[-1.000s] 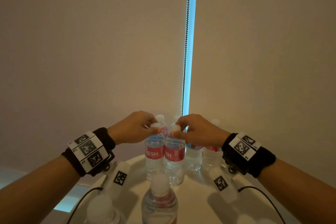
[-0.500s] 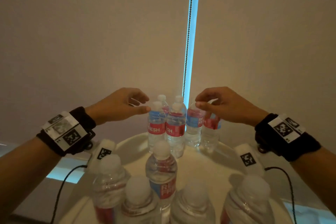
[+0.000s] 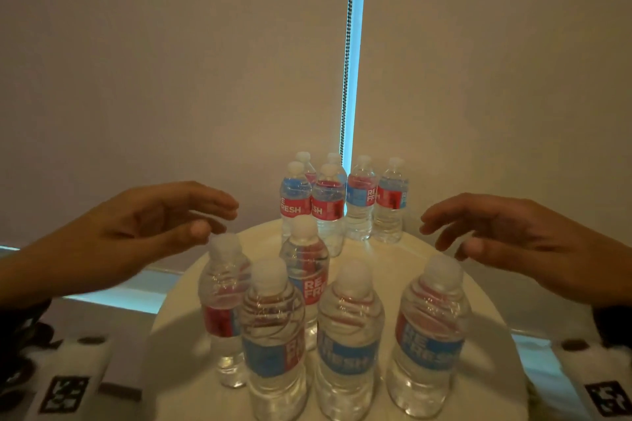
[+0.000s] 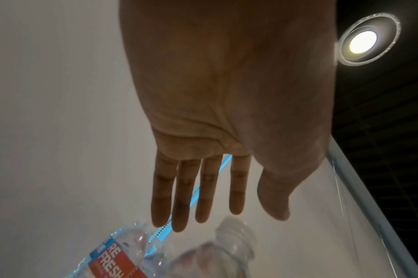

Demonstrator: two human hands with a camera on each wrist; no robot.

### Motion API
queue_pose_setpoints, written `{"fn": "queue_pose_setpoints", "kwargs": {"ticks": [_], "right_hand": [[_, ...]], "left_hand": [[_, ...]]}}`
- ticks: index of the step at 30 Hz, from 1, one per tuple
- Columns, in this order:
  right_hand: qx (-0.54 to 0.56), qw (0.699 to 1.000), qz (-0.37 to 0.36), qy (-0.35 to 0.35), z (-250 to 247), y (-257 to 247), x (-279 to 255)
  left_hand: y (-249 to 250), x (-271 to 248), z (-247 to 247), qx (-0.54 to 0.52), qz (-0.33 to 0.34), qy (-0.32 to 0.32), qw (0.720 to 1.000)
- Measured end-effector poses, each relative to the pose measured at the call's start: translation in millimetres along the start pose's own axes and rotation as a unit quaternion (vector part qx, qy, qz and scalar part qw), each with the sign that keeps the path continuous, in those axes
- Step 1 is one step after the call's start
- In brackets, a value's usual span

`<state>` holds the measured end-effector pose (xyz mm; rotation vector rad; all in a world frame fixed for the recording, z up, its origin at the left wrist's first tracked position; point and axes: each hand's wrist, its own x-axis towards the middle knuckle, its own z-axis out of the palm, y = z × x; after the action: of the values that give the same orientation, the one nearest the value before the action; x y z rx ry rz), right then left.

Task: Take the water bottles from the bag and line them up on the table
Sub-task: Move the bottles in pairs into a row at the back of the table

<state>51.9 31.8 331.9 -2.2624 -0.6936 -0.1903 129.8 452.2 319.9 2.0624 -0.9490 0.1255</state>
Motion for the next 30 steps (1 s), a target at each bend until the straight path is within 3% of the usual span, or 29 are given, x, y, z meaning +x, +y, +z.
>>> {"fn": "queue_pose_setpoints", "kwargs": {"ticks": [9,18,24,30], "right_hand": [[-0.012,0.999,0.021,-0.024,37,-7,-33],[-0.007,0.999,0.037,-0.01,40,-8,-32],[-0.019,0.999,0.048,0.013,26,-5,-18],[-0.033,0.994,0.055,0.088,7,12,19]], "left_hand": [[2,-24,36,-0.039,-0.037,-0.002,0.999],[-3,-9,26,-0.053,-0.044,0.03,0.997],[-11,22,-1,-0.063,-0.057,0.062,0.994],[-11,82,-4,-0.064,-0.037,0.042,0.996]]}}
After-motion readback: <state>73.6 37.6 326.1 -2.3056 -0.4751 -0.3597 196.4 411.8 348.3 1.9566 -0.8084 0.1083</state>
